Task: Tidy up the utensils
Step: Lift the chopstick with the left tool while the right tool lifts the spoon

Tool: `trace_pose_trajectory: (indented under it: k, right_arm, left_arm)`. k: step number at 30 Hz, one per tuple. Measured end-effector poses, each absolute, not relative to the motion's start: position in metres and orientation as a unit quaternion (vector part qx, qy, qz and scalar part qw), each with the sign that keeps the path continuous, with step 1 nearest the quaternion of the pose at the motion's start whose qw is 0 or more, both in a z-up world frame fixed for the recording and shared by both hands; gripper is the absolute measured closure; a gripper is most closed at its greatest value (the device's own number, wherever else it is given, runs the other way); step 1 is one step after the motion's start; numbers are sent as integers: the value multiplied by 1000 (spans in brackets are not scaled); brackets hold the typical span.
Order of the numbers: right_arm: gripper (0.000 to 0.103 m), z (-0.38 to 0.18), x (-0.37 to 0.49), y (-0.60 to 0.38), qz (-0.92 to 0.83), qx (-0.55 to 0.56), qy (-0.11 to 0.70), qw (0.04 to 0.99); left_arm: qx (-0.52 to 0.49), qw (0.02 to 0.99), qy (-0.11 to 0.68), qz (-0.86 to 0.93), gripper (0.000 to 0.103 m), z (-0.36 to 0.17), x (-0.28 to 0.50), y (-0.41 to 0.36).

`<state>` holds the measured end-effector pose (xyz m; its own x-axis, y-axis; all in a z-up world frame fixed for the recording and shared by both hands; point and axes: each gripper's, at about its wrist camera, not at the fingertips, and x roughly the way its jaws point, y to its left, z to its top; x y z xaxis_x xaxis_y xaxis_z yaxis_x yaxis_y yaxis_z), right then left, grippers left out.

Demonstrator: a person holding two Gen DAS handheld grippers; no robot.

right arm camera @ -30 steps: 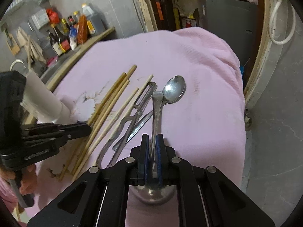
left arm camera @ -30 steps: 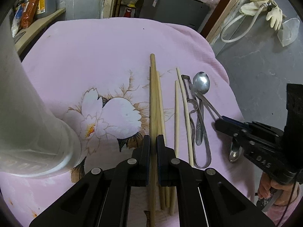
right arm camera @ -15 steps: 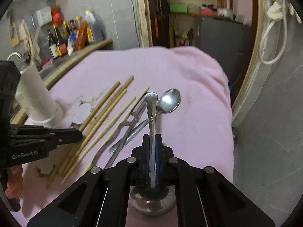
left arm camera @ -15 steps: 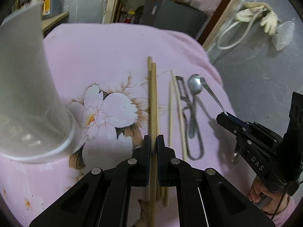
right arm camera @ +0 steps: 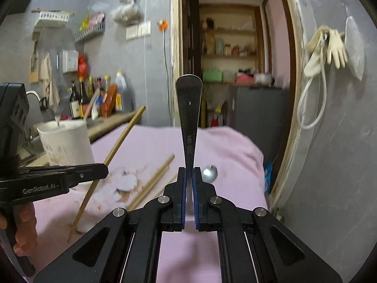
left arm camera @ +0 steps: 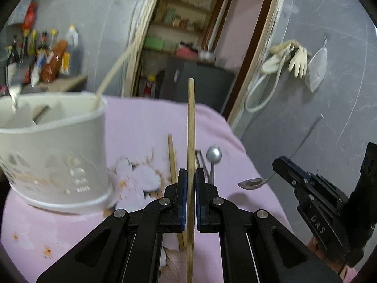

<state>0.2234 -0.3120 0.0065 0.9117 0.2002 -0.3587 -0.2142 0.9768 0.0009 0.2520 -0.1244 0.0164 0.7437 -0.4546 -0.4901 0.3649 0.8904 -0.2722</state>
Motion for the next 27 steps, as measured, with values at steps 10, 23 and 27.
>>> trace_pose_trajectory:
  k: [10,23,27]
  right_arm:
    - [100,35,215,-287,127,-21,131,983]
    - [100,87,231,-234,194,0,73,978]
    - [100,103,240,-210,227,12,62,972]
  left_arm:
    - [-95,952,204,-209,99,49,233,-99]
    - [-103,978,107,-149,99,99,241,-23]
    - [-118,982,80,-125,99,111,254,13]
